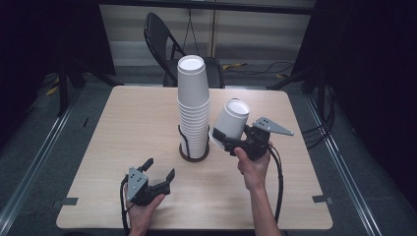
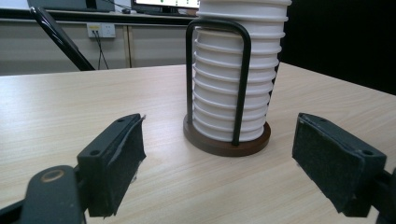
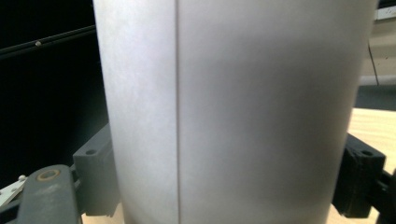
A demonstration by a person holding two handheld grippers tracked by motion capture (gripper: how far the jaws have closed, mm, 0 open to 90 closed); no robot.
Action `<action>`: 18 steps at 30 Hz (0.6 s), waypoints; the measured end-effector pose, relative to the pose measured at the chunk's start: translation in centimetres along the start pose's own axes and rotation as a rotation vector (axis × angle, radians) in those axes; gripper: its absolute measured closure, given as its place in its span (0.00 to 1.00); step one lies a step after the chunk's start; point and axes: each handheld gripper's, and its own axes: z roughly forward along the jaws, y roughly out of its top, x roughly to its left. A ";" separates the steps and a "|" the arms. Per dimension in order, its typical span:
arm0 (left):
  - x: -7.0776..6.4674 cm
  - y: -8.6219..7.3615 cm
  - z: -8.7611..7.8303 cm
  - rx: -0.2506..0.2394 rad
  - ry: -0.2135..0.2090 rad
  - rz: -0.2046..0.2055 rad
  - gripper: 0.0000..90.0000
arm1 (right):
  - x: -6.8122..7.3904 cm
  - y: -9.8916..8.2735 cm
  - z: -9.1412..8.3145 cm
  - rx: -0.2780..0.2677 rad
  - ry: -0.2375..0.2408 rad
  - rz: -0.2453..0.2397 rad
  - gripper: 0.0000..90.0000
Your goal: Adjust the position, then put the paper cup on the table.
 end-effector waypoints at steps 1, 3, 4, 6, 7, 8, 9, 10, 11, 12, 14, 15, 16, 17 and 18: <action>-0.1 0.1 0.0 0.000 -0.002 -0.002 0.19 | 0.0 -0.2 0.0 -0.003 0.004 0.006 0.17; -0.1 0.2 0.0 0.001 -0.004 0.004 0.19 | 0.1 -0.7 0.0 -0.008 0.022 0.032 0.17; -0.1 0.3 0.1 0.001 -0.006 0.002 0.18 | 0.1 -0.9 -0.1 -0.007 0.029 0.047 0.17; -0.1 0.5 0.1 -0.002 -0.009 0.003 0.19 | 0.2 -1.1 0.0 -0.007 0.037 0.061 0.17; -0.1 0.5 0.1 -0.006 -0.011 -0.004 0.18 | 0.2 -1.3 0.0 -0.005 0.042 0.068 0.17; -0.1 0.7 0.1 -0.007 -0.016 -0.005 0.18 | 0.2 -1.5 0.0 -0.005 0.047 0.079 0.17; -0.2 0.7 0.1 -0.010 -0.016 -0.009 0.18 | 0.3 -1.7 0.1 -0.005 0.052 0.087 0.17; -0.2 0.8 0.2 -0.013 -0.015 -0.011 0.18 | 0.3 -1.9 0.1 -0.004 0.055 0.098 0.17; -0.2 0.9 0.2 -0.008 -0.023 -0.007 0.18 | 0.3 -2.1 0.1 -0.006 0.058 0.104 0.17; -0.2 0.9 0.3 -0.008 -0.026 -0.009 0.18 | 0.4 -2.3 0.2 -0.006 0.060 0.112 0.17; -0.2 1.0 0.4 -0.005 -0.037 -0.021 0.18 | 0.4 -2.5 0.2 -0.007 0.062 0.121 0.17; -0.2 1.0 0.5 -0.005 -0.041 -0.022 0.18 | 0.5 -2.7 0.3 -0.008 0.065 0.126 0.17; -0.3 1.1 0.5 -0.005 -0.042 -0.020 0.18 | 0.5 -2.9 0.3 -0.005 0.062 0.127 0.17; -0.3 1.1 0.4 -0.008 -0.039 -0.011 0.18 | 0.6 -3.0 0.4 -0.005 0.064 0.129 0.17; -0.3 1.1 0.4 -0.009 -0.044 -0.014 0.18 | 0.7 -3.3 0.5 0.004 0.066 0.133 0.17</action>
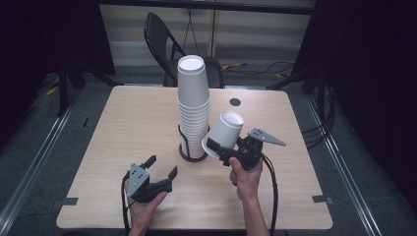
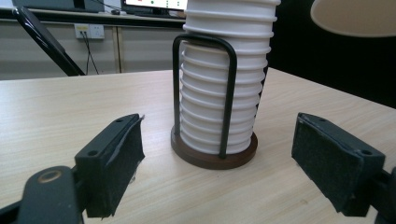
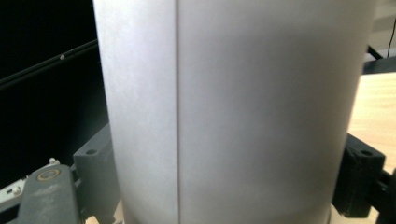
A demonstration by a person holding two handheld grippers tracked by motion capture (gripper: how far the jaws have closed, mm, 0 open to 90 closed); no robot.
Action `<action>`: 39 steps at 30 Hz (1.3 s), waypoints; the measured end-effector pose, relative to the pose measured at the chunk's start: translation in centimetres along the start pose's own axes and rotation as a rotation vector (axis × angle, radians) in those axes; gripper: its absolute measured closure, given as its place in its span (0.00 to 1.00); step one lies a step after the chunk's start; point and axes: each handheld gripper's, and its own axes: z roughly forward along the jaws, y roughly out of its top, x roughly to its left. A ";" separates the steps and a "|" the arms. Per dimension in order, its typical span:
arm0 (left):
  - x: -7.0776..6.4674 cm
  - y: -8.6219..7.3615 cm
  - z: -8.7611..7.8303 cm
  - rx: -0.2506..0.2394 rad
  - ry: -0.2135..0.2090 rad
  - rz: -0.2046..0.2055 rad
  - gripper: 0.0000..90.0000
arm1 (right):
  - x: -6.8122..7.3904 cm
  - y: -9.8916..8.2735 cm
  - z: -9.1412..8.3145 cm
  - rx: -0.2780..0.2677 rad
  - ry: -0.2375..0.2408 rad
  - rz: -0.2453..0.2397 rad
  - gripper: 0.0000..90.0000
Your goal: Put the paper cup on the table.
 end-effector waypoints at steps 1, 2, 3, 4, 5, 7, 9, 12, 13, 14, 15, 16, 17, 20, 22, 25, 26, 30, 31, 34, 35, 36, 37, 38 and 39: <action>-0.1 0.0 0.0 -0.003 -0.009 -0.001 0.18 | 0.1 -0.2 0.1 0.004 -0.001 -0.002 0.17; -0.1 0.0 0.0 -0.002 -0.010 0.002 0.18 | 0.1 -0.4 0.1 0.010 0.002 -0.005 0.17; -0.2 0.0 0.0 -0.001 -0.011 0.001 0.18 | 0.1 -0.7 0.1 0.014 0.007 0.000 0.17; -0.3 0.0 0.0 -0.002 -0.019 -0.004 0.18 | 0.1 -0.9 0.1 0.015 0.008 0.005 0.17; -0.4 -0.1 0.0 -0.002 -0.030 -0.002 0.19 | 0.1 -1.1 0.1 0.018 0.008 0.008 0.17; -0.6 -0.2 0.0 -0.003 -0.046 -0.003 0.28 | 0.2 -1.7 0.0 0.023 0.014 0.020 0.17; -0.8 -0.3 0.2 -0.001 -0.050 -0.014 0.25 | 0.2 -2.3 0.0 0.035 0.015 0.029 0.17; -1.0 -0.4 0.5 0.004 -0.066 -0.020 0.24 | 0.3 -3.1 0.0 0.039 0.028 0.050 0.17; -1.1 -0.3 0.5 0.005 -0.068 -0.021 0.24 | 0.3 -3.4 0.0 0.038 0.037 0.068 0.17; -1.2 -0.3 0.5 0.004 -0.076 -0.023 0.24 | 0.2 -3.6 0.0 0.038 0.046 0.082 0.18; -1.2 -0.3 0.5 0.002 -0.077 -0.018 0.24 | 0.1 -3.8 0.0 0.037 0.051 0.098 0.18; -1.3 -0.3 0.6 0.002 -0.081 -0.020 0.23 | 0.1 -4.0 0.1 0.035 0.056 0.112 0.18; -1.3 -0.3 0.6 0.005 -0.084 -0.012 0.24 | 0.0 -4.2 0.1 0.036 0.062 0.125 0.18; -1.4 -0.3 0.6 0.001 -0.091 -0.016 0.27 | 0.0 -4.7 0.2 0.033 0.085 0.166 0.18; -1.5 -0.3 0.6 -0.004 -0.087 0.000 0.27 | 0.1 -5.0 0.3 0.036 0.086 0.169 0.18; -1.6 -0.3 0.6 -0.011 -0.087 0.006 0.26 | 0.3 -5.3 0.3 0.034 0.098 0.185 0.18; -1.6 -0.2 0.7 -0.015 -0.086 0.009 0.26 | 0.4 -5.5 0.4 0.037 0.104 0.197 0.18; -1.8 -0.2 0.8 -0.022 -0.094 0.027 0.29 | 0.4 -6.2 0.5 0.035 0.136 0.257 0.18; -1.9 -0.2 0.9 -0.021 -0.095 0.030 0.29 | 0.4 -6.3 0.5 0.034 0.139 0.264 0.18; -2.2 -0.2 1.0 -0.025 -0.108 0.033 0.33 | 0.5 -6.5 0.6 0.031 0.169 0.306 0.18; -2.3 -0.2 1.0 -0.024 -0.114 0.034 0.34 | 0.5 -6.6 0.7 0.028 0.179 0.319 0.18; -2.3 -0.2 1.0 -0.027 -0.120 0.033 0.36 | 0.5 -6.7 0.7 0.025 0.183 0.326 0.18; -2.4 -0.2 1.1 -0.029 -0.126 0.036 0.38 | 0.6 -6.8 0.8 0.024 0.187 0.337 0.18; -2.4 -0.2 1.1 -0.031 -0.125 0.031 0.39 | 0.6 -6.9 0.8 0.022 0.196 0.354 0.18; -2.4 -0.2 1.1 -0.035 -0.127 0.027 0.39 | 0.6 -7.1 0.8 0.021 0.199 0.367 0.18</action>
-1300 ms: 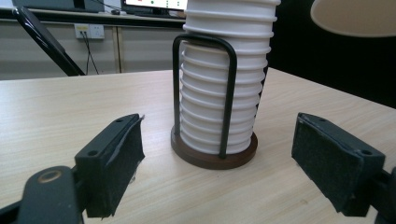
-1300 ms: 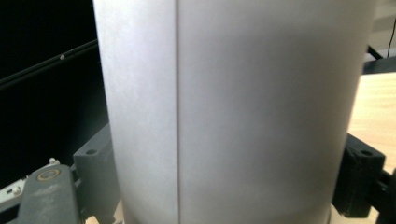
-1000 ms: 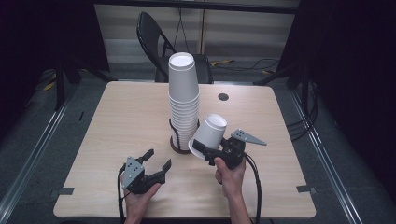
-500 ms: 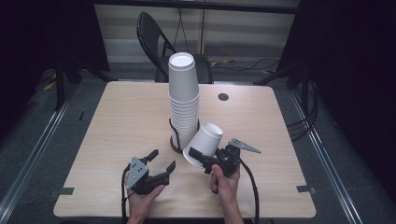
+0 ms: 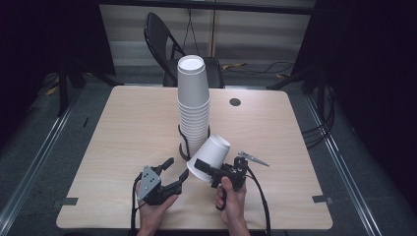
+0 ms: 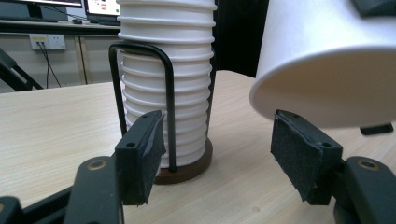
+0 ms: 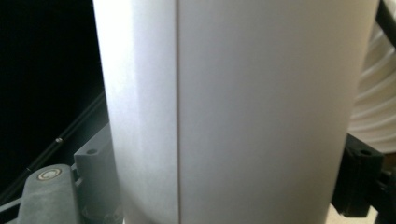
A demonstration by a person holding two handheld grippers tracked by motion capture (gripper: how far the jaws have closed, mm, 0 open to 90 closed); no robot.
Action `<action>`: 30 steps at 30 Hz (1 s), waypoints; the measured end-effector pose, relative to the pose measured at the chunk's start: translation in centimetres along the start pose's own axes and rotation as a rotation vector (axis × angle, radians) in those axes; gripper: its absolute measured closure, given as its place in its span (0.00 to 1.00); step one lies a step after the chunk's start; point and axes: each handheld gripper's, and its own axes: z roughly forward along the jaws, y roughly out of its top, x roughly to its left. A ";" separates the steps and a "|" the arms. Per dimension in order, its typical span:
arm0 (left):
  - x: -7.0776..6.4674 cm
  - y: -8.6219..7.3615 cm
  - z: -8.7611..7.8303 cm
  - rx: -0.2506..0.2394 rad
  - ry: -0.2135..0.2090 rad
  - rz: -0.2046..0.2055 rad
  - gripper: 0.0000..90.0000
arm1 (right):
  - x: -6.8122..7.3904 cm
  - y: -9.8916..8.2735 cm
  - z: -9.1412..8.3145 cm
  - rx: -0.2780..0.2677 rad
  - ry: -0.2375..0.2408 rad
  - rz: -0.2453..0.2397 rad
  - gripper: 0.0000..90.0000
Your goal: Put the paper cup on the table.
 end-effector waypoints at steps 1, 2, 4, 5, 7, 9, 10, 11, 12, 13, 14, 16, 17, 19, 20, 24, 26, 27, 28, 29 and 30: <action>0.0 0.0 0.0 -0.004 -0.004 -0.005 0.39 | -0.1 -0.2 0.0 -0.002 0.001 0.010 0.18; 0.0 0.1 0.0 -0.004 -0.005 0.001 0.39 | -0.2 -0.3 0.1 -0.002 0.007 0.025 0.18; -0.1 0.1 0.0 -0.014 -0.010 0.003 0.40 | -0.3 -0.5 0.1 -0.002 0.011 0.051 0.18; -0.1 0.1 0.1 -0.016 -0.014 0.011 0.41 | -0.3 -0.6 0.1 -0.007 0.019 0.065 0.18; -0.2 0.1 0.1 -0.024 -0.015 0.018 0.42 | -0.4 -0.8 0.0 -0.010 0.026 0.084 0.18; -0.2 0.0 0.3 -0.030 -0.019 0.021 0.42 | -0.5 -1.0 0.1 -0.004 0.028 0.107 0.18; -0.3 0.0 0.4 -0.034 -0.024 0.018 0.42 | -0.5 -1.1 0.1 0.001 0.034 0.121 0.18; -0.4 0.0 0.5 -0.036 -0.030 0.017 0.42 | -0.6 -1.3 0.1 0.002 0.038 0.136 0.18; -0.4 -0.1 0.5 -0.035 -0.028 0.020 0.42 | -0.6 -1.4 0.2 0.003 0.051 0.156 0.18; -0.5 -0.1 0.6 -0.032 -0.032 0.024 0.42 | -0.6 -1.6 0.3 0.009 0.050 0.167 0.18; -0.5 -0.2 0.7 -0.032 -0.032 0.026 0.43 | -0.5 -1.7 0.3 0.011 0.053 0.173 0.18; -0.7 -0.2 0.8 -0.040 -0.026 0.017 0.46 | -0.3 -1.9 0.6 0.026 0.069 0.189 0.18; -0.7 -0.2 0.9 -0.042 -0.025 0.024 0.47 | -0.2 -2.1 0.7 0.032 0.074 0.191 0.18; -0.8 -0.2 0.9 -0.047 -0.027 0.032 0.51 | 0.1 -2.4 1.1 0.047 0.082 0.199 0.17; -0.8 -0.2 0.9 -0.047 -0.032 0.034 0.54 | 0.2 -2.5 1.2 0.051 0.080 0.199 0.17; -1.0 -0.2 1.0 -0.065 -0.030 0.043 0.63 | 0.3 -3.2 1.7 0.071 0.089 0.243 0.17; -1.0 -0.2 1.0 -0.065 -0.028 0.041 0.67 | 0.0 -3.5 1.9 0.076 0.093 0.269 0.17; -1.0 -0.2 1.0 -0.068 -0.027 0.037 0.69 | -0.1 -3.7 2.0 0.082 0.084 0.272 0.17; -1.0 -0.2 1.0 -0.070 -0.021 0.039 0.71 | -0.1 -3.7 2.1 0.086 0.085 0.277 0.17; -1.0 -0.2 1.0 -0.071 -0.016 0.037 0.75 | -0.2 -3.8 2.1 0.088 0.083 0.282 0.17; -1.0 -0.2 1.0 -0.073 -0.017 0.034 0.78 | -0.2 -3.9 2.1 0.090 0.083 0.284 0.17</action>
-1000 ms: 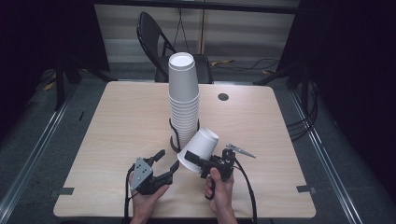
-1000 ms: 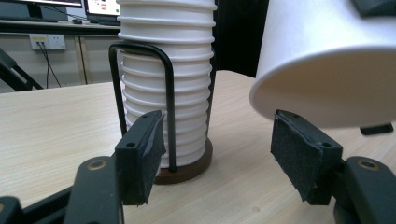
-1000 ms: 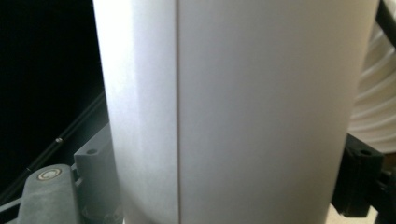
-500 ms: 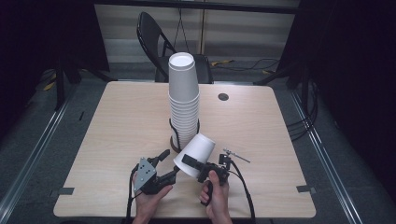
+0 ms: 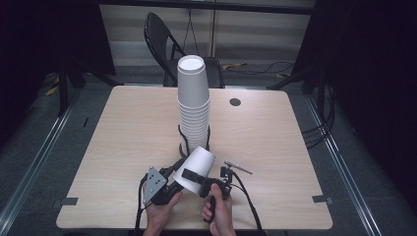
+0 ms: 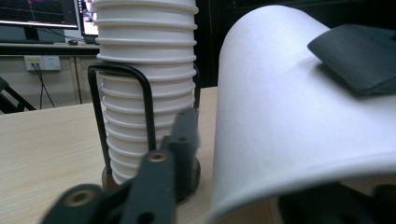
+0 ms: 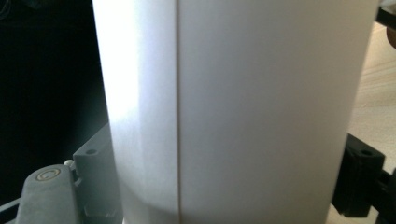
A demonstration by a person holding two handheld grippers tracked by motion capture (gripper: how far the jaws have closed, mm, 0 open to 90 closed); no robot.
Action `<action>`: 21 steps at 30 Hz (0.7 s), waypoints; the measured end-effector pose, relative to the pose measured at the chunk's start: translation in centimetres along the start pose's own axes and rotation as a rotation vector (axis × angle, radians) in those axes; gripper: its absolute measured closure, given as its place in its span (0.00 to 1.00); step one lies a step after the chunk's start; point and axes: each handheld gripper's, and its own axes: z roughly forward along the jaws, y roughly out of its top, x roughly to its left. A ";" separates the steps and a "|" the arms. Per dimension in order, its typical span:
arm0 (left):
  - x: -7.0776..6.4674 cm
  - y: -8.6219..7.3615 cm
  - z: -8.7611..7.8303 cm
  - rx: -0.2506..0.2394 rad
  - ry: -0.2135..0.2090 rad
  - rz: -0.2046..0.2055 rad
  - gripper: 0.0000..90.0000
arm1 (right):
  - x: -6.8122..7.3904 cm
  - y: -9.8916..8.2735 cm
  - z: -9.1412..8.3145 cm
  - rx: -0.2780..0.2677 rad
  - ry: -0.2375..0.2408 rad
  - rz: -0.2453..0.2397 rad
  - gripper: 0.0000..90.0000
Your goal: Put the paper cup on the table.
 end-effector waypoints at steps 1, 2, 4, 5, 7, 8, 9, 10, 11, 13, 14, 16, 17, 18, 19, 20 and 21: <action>0.0 0.0 0.0 -0.004 0.003 -0.002 0.79 | 0.0 0.0 0.0 0.001 0.005 0.003 0.17; 0.0 0.0 0.1 -0.004 0.000 0.001 0.82 | 0.0 -0.1 0.1 0.005 0.009 0.005 0.17; 0.0 0.1 0.1 -0.009 -0.006 -0.002 0.86 | 0.0 -0.1 0.2 0.011 0.001 0.005 0.17; 0.1 0.1 0.2 -0.011 -0.010 0.004 0.90 | -0.1 -0.2 0.2 0.015 0.002 -0.001 0.16; 0.1 0.1 0.2 -0.010 -0.009 0.004 0.92 | -0.1 -0.2 0.3 0.013 -0.003 -0.007 0.15; 0.1 0.1 0.2 -0.007 -0.013 0.005 0.93 | -0.1 -0.2 0.3 0.009 -0.001 -0.008 0.14; 0.1 0.1 0.2 -0.005 -0.015 -0.003 0.93 | -0.1 -0.1 0.2 0.003 -0.001 -0.008 0.14; 0.1 0.1 0.2 -0.005 -0.015 -0.007 0.94 | 0.0 -0.1 0.2 -0.001 -0.002 -0.010 0.14; 0.2 0.1 0.2 -0.002 -0.016 -0.007 0.94 | 0.0 -0.1 0.2 -0.003 -0.003 -0.018 0.14; 0.2 0.1 0.1 -0.004 -0.018 -0.010 0.95 | 0.0 0.0 0.1 -0.018 -0.011 -0.035 0.13; 0.2 0.1 0.1 -0.003 -0.021 -0.012 0.96 | 0.0 0.1 0.1 -0.020 -0.008 -0.035 0.13; 0.2 0.1 0.1 -0.005 -0.025 -0.014 0.96 | 0.0 0.1 0.0 -0.026 -0.008 -0.046 0.12; 0.3 0.1 0.0 0.002 -0.039 -0.019 0.96 | 0.1 0.2 0.0 -0.033 -0.011 -0.054 0.12; 0.3 0.1 0.0 0.002 -0.049 -0.023 0.96 | 0.2 0.2 -0.1 -0.037 -0.019 -0.065 0.12; 0.3 0.1 -0.1 0.005 -0.058 -0.019 0.96 | 0.3 0.3 -0.1 -0.042 -0.030 -0.080 0.12; 0.3 0.1 -0.1 0.005 -0.064 -0.021 0.96 | 0.4 0.5 -0.2 -0.048 -0.042 -0.095 0.12; 0.3 0.1 -0.1 0.006 -0.070 -0.020 0.96 | 0.5 0.6 -0.3 -0.051 -0.048 -0.099 0.12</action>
